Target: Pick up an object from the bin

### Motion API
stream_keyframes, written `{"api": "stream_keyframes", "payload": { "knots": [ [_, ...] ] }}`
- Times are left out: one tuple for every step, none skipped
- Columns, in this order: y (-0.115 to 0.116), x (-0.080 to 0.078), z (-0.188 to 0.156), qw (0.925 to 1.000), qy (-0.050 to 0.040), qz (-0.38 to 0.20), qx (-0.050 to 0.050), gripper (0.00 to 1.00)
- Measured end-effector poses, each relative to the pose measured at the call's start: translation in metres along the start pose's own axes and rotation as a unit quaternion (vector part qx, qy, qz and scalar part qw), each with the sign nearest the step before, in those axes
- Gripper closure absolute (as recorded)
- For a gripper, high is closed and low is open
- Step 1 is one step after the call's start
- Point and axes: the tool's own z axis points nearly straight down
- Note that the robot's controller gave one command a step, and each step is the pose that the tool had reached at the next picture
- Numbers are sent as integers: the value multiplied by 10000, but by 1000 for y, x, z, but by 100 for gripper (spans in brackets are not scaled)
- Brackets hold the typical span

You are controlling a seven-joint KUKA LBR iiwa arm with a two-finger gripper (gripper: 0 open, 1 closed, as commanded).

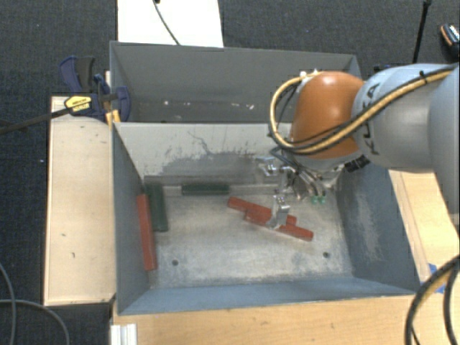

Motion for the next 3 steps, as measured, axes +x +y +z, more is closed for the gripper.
{"api": "stream_keyframes", "payload": {
  "knots": [
    [-4, 6, 44, 10000, 46, 61, -7, 0],
    [-4, 5, 41, 10000, 21, 60, -5, 100],
    [-6, 17, -103, 9913, -8, -1313, 2, 100]
  ]
}}
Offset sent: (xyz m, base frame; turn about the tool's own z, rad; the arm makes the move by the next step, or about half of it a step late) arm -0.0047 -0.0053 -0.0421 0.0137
